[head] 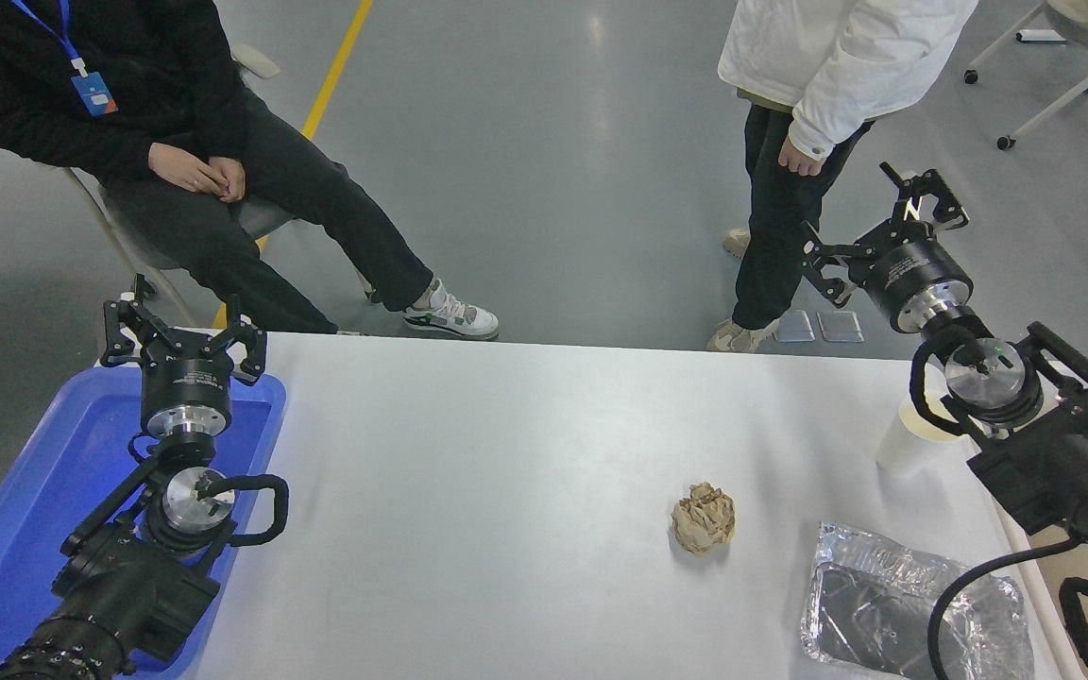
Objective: Pick up paper cup place in dustbin
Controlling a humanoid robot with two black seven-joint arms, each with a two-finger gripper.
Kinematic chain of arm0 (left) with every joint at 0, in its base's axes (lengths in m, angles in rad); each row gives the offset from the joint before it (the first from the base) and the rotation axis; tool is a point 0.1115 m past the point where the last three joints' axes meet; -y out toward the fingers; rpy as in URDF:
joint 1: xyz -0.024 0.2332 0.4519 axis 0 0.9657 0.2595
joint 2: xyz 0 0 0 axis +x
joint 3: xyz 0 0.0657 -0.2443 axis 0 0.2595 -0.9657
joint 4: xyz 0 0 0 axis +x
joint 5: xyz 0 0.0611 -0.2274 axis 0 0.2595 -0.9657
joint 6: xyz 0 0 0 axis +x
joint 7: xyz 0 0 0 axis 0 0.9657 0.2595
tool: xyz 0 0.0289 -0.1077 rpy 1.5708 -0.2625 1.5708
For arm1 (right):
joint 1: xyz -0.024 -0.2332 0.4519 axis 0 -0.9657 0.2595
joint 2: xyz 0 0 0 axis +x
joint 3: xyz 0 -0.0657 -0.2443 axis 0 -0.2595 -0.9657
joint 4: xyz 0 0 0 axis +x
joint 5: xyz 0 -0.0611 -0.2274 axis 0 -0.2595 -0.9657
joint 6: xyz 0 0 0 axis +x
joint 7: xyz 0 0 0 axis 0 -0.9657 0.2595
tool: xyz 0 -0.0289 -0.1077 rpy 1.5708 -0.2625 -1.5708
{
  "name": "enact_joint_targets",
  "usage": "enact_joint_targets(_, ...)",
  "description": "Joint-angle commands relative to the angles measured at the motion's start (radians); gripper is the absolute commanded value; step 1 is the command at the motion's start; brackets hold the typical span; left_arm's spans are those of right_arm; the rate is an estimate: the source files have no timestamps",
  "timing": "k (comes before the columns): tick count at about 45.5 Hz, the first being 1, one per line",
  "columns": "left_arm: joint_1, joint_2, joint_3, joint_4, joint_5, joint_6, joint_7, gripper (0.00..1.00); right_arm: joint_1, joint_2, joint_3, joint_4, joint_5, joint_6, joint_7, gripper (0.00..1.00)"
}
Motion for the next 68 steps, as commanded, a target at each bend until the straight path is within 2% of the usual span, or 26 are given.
enact_joint_targets(1,0.001,-0.001,-0.001,0.000,-0.001,0.000,-0.001,0.99,0.000,-0.001,0.000,0.002,0.000,0.000,0.000,1.00)
enact_joint_targets(24,0.000,0.001,0.001,0.000,0.000,0.000,-0.001,0.99,-0.002,0.003,-0.011,0.014,-0.014,0.004,-0.005,1.00)
enact_joint_targets(37,0.000,0.001,0.001,0.000,-0.001,0.000,-0.001,0.99,0.050,-0.069,-0.175,0.039,-0.014,0.012,-0.009,1.00)
enact_joint_targets(51,0.000,0.001,0.001,0.000,-0.001,0.000,-0.001,0.99,0.194,-0.259,-0.541,0.181,-0.027,0.003,-0.008,1.00)
enact_joint_targets(68,0.000,0.001,0.001,0.000,-0.001,0.000,-0.001,0.99,0.558,-0.440,-1.208,0.354,-0.195,0.003,-0.006,1.00)
